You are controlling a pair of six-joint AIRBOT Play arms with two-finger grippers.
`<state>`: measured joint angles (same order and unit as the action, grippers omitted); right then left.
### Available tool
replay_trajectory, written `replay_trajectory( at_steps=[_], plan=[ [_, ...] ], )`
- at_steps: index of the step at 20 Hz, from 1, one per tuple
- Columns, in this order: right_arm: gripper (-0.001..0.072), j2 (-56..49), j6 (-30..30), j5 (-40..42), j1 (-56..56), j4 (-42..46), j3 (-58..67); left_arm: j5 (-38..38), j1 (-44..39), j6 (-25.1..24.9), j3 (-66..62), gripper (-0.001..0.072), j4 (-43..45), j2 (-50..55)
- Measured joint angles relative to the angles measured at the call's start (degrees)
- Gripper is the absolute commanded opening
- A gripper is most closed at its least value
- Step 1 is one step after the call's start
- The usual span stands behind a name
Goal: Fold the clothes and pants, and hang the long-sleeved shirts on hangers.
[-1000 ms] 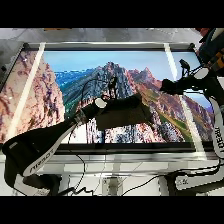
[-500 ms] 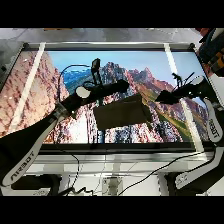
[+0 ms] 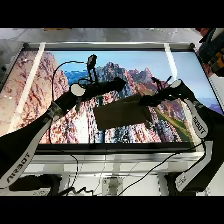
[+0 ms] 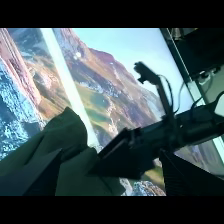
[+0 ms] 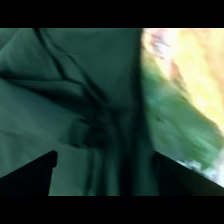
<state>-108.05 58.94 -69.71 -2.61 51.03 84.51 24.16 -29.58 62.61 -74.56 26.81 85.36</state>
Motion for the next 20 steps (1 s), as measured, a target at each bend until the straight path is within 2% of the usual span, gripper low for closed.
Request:
replay_trajectory(
  at_steps=[1,2,3,4,5,7,9,10,13,14,17,20],
  plan=[
    [0.0681,-0.09,0.04,0.46,1.27,0.50,-0.02,0.24,0.04,0.00,0.00,0.0714,0.07,-0.02],
    [0.0642,-0.11,0.04,0.50,2.40,0.98,0.00,0.37,0.04,0.00,0.00,0.0714,0.13,-0.02],
    [0.0551,-0.13,0.02,0.46,3.58,1.60,0.00,0.37,0.09,0.00,0.00,0.0714,0.13,-0.02],
    [0.0512,-0.22,-0.11,0.46,4.85,2.08,-0.02,0.42,0.13,0.00,0.00,0.0714,0.17,-0.02],
    [0.0373,-0.24,-0.52,0.44,6.05,2.49,-0.09,0.48,0.20,0.00,0.00,0.0713,0.63,-0.02],
    [0.0021,-0.39,-1.29,0.74,8.52,3.63,-0.15,0.76,0.42,0.00,0.00,0.0712,2.82,-0.02],
    [0.0013,-0.24,-1.84,2.23,10.56,3.52,-0.11,1.90,1.07,-0.02,0.00,0.0698,6.58,-0.17],
    [0.0013,-0.09,-1.99,3.17,11.21,3.54,-0.11,3.26,1.75,0.00,0.00,0.0583,9.03,-0.39],
    [0.0013,2.01,-1.40,5.49,11.34,3.74,-0.09,11.17,5.57,0.00,0.00,0.0137,18.05,-2.25],
    [0.0013,3.19,-0.48,6.08,10.64,4.09,-0.09,14.97,7.28,0.00,0.00,0.0019,21.57,-3.13],
    [0.0013,8.17,4.11,7.98,5.90,7.28,-0.09,28.41,13.38,0.02,0.00,0.0016,32.57,-6.73],
    [0.0013,14.23,11.21,7.26,-2.27,12.59,-0.09,41.09,19.87,0.26,0.00,0.0016,39.54,-11.04]
  ],
)
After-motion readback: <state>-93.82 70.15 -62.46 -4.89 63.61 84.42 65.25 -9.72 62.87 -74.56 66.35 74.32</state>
